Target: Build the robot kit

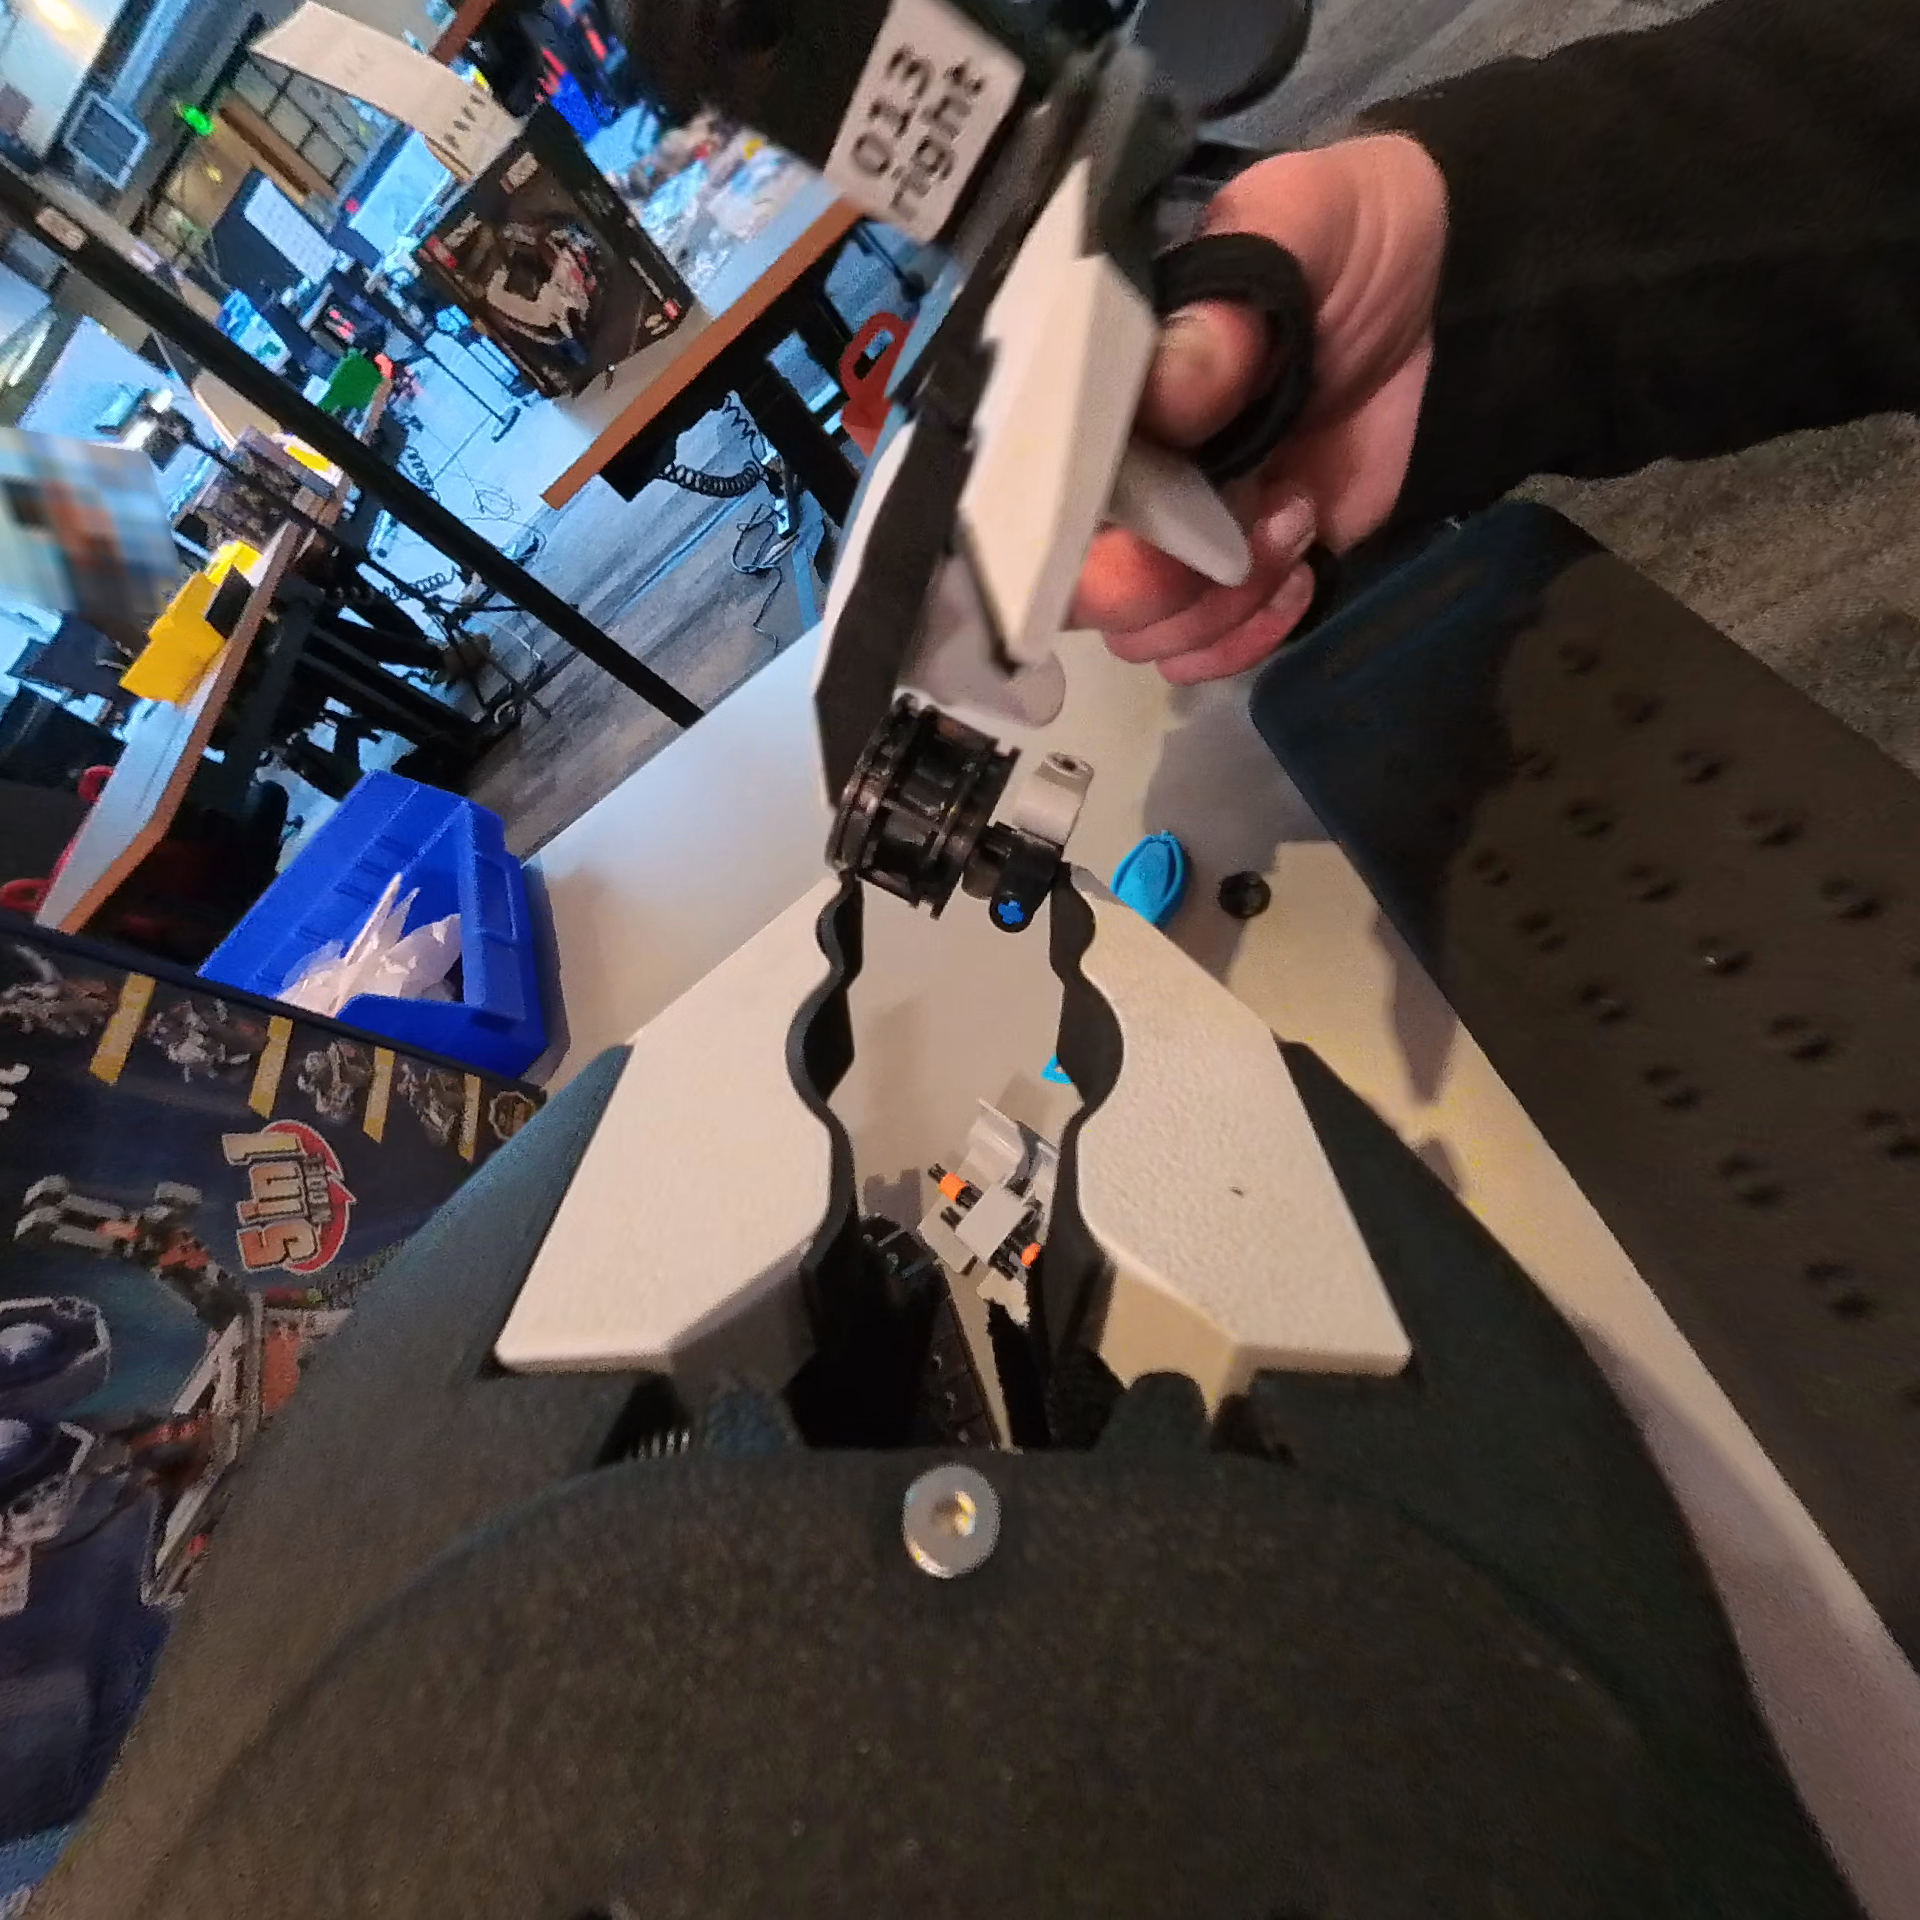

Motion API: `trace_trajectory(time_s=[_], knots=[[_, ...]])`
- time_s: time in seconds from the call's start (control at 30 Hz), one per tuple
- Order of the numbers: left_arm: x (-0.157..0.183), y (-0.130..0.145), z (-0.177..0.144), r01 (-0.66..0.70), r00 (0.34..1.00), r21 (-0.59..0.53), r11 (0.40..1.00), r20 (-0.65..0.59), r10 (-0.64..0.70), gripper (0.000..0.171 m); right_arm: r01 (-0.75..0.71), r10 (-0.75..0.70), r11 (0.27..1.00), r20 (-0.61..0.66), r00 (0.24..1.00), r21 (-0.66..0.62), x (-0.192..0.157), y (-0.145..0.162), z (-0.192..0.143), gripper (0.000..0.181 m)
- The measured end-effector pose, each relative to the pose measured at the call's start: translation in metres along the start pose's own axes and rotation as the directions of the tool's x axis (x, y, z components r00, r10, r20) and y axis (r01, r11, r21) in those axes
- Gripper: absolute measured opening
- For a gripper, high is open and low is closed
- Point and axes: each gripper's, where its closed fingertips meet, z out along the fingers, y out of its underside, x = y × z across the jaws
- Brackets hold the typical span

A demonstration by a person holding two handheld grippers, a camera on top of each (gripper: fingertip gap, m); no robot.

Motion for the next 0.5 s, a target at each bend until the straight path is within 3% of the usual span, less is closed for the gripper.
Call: trace_trajectory(time_s=[0.07,0.13,0.23,0.37,0.4,0.5], knots=[[-0.002,-0.001,-0.001,0.024,1.000,-0.005,1.000,0.001,-0.024,0.033,0.144,-0.147,0.988,-0.073,0.986,-0.046,-0.002,0.000,-0.005,0.048],[-0.006,-0.001,-0.002,0.028,0.999,-0.018,0.999,0.019,-0.028,0.033,0.322,-0.362,0.924,-0.203,0.910,-0.208,0.006,0.010,-0.006,0.050],[-0.005,-0.001,-0.002,0.039,0.999,-0.054,0.998,0.011,-0.039,0.033,0.486,-0.571,0.809,-0.247,0.783,-0.332,0.002,0.009,0.002,0.045],[-0.004,0.001,-0.002,0.005,1.000,-0.102,0.995,0.023,-0.003,0.033,0.587,-0.723,0.675,-0.244,0.646,-0.447,0.002,0.010,0.010,0.036],[-0.002,0.002,-0.003,-0.005,1.000,-0.117,0.993,0.007,0.006,0.022,0.595,-0.743,0.652,-0.244,0.623,-0.470,0.004,0.010,0.010,0.033],[-0.004,0.001,-0.004,0.001,1.000,-0.108,0.994,0.021,0.001,0.022,0.616,-0.778,0.612,-0.240,0.581,-0.495,0.004,0.008,0.012,0.032]])
